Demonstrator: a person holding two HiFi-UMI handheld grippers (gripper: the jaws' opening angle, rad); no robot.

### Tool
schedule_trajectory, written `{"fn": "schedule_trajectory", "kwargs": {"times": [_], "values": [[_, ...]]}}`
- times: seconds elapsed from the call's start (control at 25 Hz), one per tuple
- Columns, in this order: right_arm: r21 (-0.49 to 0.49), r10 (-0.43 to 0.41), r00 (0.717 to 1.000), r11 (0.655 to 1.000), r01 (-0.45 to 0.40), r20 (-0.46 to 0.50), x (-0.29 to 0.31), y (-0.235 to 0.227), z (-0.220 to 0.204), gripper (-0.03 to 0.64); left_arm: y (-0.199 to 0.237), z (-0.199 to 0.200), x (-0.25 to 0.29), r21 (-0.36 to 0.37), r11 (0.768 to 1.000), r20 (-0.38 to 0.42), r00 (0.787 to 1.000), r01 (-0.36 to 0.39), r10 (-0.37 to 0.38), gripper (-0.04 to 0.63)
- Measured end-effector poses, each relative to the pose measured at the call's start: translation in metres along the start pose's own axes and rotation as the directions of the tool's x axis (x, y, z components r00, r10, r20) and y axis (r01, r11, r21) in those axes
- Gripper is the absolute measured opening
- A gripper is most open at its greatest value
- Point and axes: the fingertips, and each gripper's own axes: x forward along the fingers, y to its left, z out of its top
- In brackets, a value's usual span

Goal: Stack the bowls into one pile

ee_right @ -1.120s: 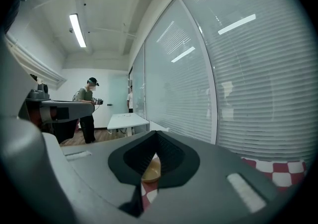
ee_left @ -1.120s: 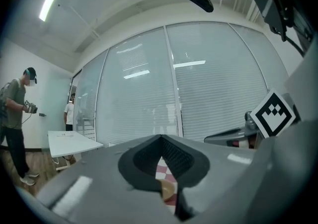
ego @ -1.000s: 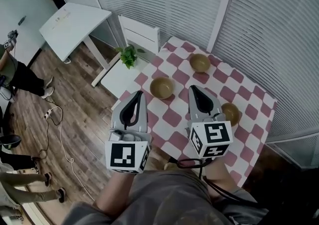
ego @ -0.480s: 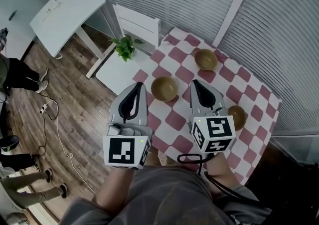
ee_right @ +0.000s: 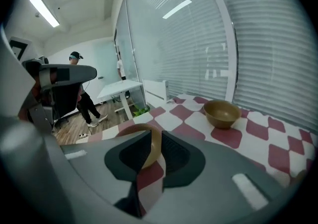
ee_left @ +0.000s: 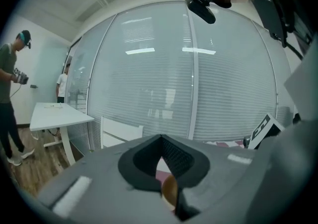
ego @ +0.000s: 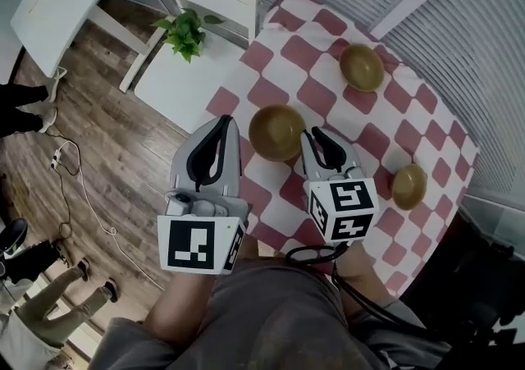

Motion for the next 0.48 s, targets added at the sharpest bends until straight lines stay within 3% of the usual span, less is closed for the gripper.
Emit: {"fn": "schedule_trajectory", "kwargs": {"times": [0.48], "values": [[0.078,-0.034,0.997,0.996,0.039,-0.072,0.037,-0.009,-0.027,0.083,0.026,-0.038,0.042,-0.015,0.999,-0.087,0.996,0.033,-0.034,0.0]]}}
